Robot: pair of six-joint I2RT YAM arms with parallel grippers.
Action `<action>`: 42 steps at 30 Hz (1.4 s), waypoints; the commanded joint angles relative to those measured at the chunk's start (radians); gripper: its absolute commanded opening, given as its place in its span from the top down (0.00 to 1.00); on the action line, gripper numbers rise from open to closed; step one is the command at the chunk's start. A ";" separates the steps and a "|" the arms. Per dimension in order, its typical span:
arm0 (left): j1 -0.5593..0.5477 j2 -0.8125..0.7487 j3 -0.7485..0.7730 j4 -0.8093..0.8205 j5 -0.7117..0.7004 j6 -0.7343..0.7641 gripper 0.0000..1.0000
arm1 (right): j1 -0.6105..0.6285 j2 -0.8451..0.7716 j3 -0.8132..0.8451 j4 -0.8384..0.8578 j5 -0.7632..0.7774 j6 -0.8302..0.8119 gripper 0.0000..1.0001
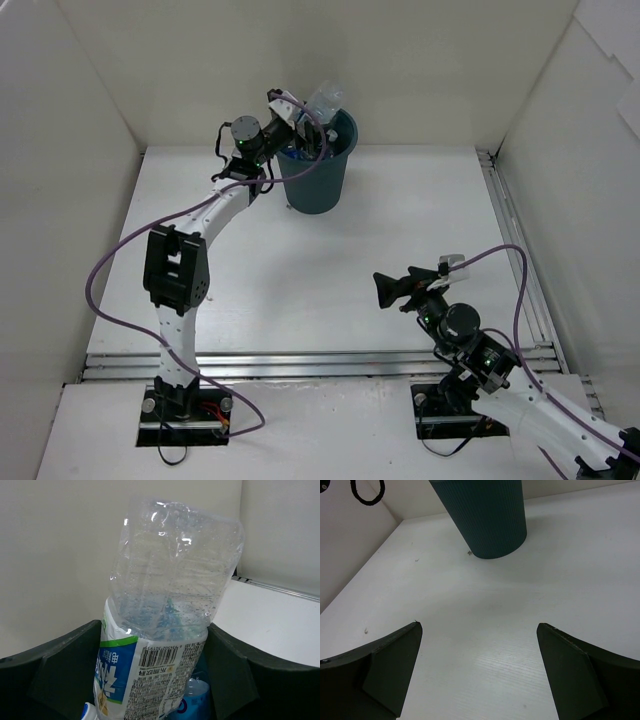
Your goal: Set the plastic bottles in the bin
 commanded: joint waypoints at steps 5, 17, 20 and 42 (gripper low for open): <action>0.003 -0.085 0.003 0.074 0.003 0.046 0.20 | 0.008 -0.002 0.028 0.098 0.015 0.001 0.03; 0.003 -0.140 0.014 -0.039 -0.096 0.093 0.00 | 0.006 -0.010 0.028 0.090 0.007 0.009 0.03; 0.003 -0.175 0.010 -0.078 -0.143 0.097 0.00 | 0.006 -0.005 0.031 0.090 0.006 0.010 0.03; -0.302 -0.768 -0.424 -0.762 -0.923 -0.151 0.00 | 0.006 0.225 0.350 -0.282 0.305 0.200 0.02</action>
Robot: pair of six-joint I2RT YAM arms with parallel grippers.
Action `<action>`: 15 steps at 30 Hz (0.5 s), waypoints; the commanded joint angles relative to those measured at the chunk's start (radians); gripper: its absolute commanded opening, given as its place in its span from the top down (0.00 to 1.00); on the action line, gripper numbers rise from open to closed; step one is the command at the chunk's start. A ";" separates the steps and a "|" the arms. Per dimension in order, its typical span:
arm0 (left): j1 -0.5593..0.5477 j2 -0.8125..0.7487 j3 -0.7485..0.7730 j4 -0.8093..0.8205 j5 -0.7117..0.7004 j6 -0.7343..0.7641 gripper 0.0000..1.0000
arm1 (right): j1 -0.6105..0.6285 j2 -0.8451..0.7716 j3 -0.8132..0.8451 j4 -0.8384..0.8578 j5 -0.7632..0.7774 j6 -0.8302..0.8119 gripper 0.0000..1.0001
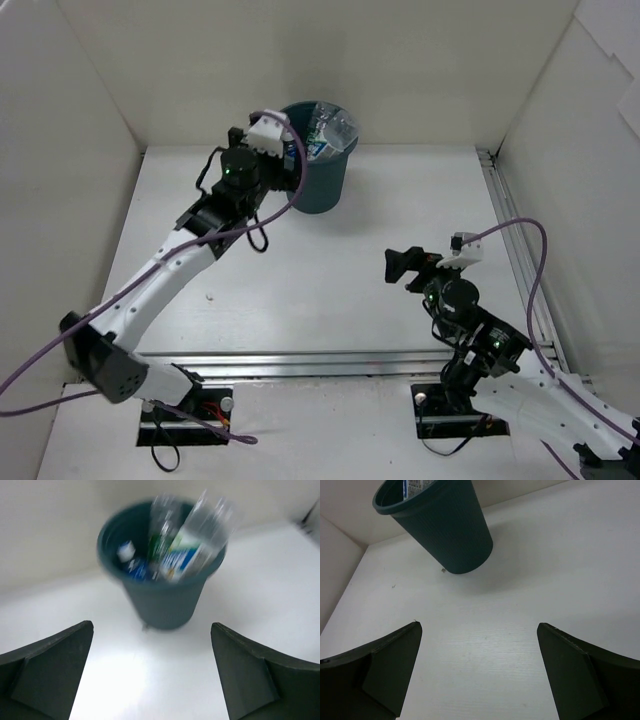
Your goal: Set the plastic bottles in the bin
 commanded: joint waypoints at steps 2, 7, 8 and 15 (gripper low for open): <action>-0.080 -0.259 -0.291 -0.045 -0.308 -0.152 0.00 | 0.006 0.081 0.121 -0.074 0.098 0.027 0.02; -0.144 -0.563 -0.594 -0.105 -0.370 -0.251 0.00 | 0.011 0.130 0.175 -0.131 0.019 -0.004 0.02; -0.145 -0.594 -0.620 -0.134 -0.381 -0.287 0.00 | 0.013 0.133 0.178 -0.134 0.010 -0.007 0.02; -0.154 -0.830 -0.780 -0.219 -0.347 -0.338 0.00 | 0.016 0.102 0.152 -0.142 -0.054 -0.030 0.02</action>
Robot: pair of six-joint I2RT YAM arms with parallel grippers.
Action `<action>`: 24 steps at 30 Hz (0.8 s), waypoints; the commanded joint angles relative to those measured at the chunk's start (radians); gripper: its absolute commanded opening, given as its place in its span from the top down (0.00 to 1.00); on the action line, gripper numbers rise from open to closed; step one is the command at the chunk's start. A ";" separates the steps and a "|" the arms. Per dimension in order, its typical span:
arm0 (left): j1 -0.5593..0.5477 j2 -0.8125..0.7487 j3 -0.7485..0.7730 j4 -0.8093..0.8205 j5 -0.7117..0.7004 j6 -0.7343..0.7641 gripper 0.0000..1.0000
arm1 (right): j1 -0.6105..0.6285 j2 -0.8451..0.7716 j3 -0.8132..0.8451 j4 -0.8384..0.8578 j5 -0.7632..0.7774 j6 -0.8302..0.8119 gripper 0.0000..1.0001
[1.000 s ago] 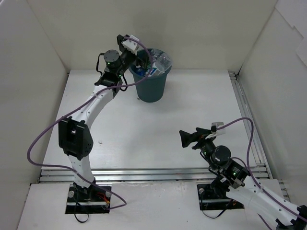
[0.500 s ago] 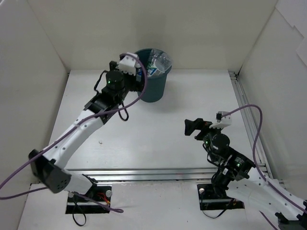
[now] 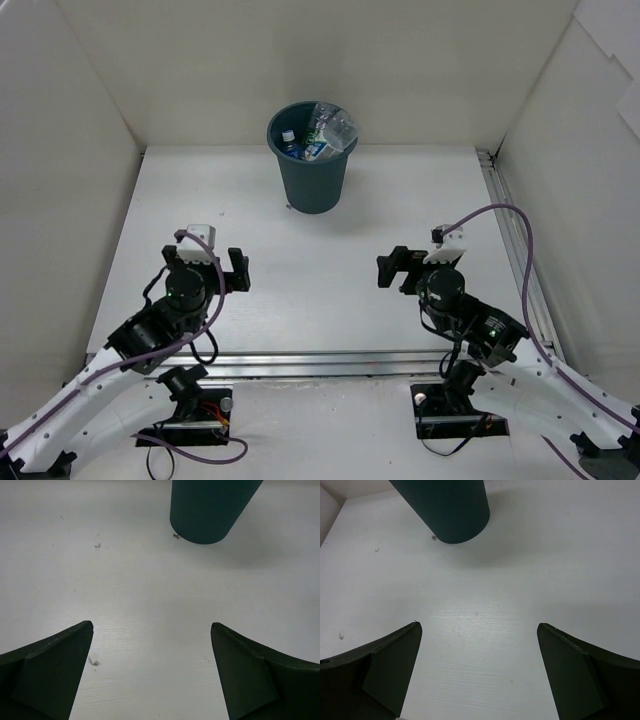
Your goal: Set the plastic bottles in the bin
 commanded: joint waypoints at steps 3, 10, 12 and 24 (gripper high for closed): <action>-0.007 -0.081 -0.020 0.019 0.016 -0.043 0.00 | 0.007 -0.050 0.021 0.033 -0.080 -0.036 0.02; -0.007 -0.091 -0.019 -0.012 -0.013 -0.047 0.00 | 0.003 -0.090 0.012 0.033 -0.087 -0.045 0.02; -0.007 -0.091 -0.017 -0.015 -0.013 -0.044 0.00 | 0.003 -0.090 0.012 0.033 -0.094 -0.045 0.02; -0.007 -0.112 -0.025 -0.009 0.001 -0.037 0.00 | 0.003 -0.095 0.014 0.031 -0.110 -0.050 0.02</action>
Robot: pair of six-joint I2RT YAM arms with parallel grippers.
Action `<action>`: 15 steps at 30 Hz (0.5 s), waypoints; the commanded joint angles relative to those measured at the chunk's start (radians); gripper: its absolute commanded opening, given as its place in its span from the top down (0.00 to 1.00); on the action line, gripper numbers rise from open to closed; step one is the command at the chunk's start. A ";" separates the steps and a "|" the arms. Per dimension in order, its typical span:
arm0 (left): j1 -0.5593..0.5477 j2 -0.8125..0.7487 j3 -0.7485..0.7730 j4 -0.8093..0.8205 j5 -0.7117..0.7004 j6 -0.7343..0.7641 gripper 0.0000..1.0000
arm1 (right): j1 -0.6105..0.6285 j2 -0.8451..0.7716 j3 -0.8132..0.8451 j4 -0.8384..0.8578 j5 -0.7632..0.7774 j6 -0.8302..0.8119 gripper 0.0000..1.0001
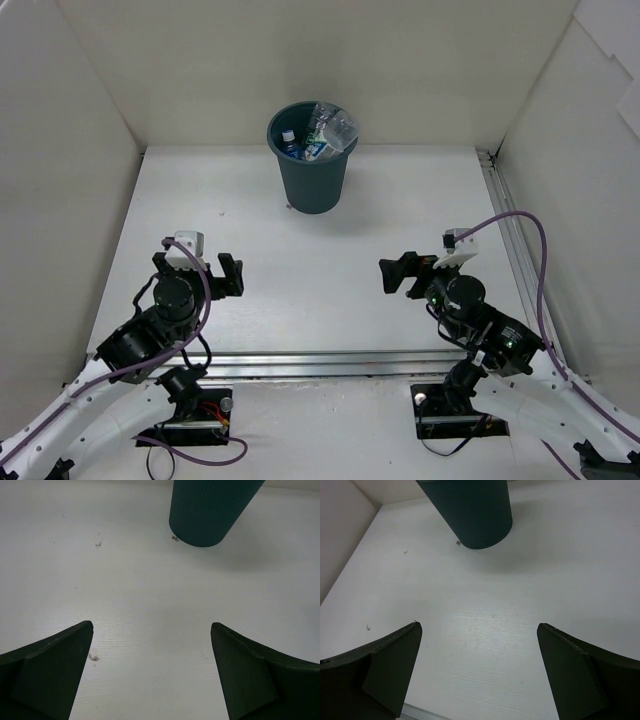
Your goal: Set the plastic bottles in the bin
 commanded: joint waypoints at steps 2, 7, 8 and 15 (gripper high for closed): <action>-0.006 -0.006 0.019 0.040 0.000 0.000 0.00 | 0.003 0.006 0.014 0.042 -0.011 -0.014 0.02; -0.006 -0.012 0.014 0.046 0.003 0.004 0.00 | 0.003 -0.003 0.012 0.042 -0.003 -0.015 0.02; -0.006 -0.010 0.011 0.049 0.003 0.006 0.00 | 0.004 -0.003 0.014 0.042 -0.003 -0.015 0.02; -0.006 0.010 0.019 0.058 0.008 0.018 0.00 | 0.003 -0.005 0.015 0.042 0.000 -0.015 0.02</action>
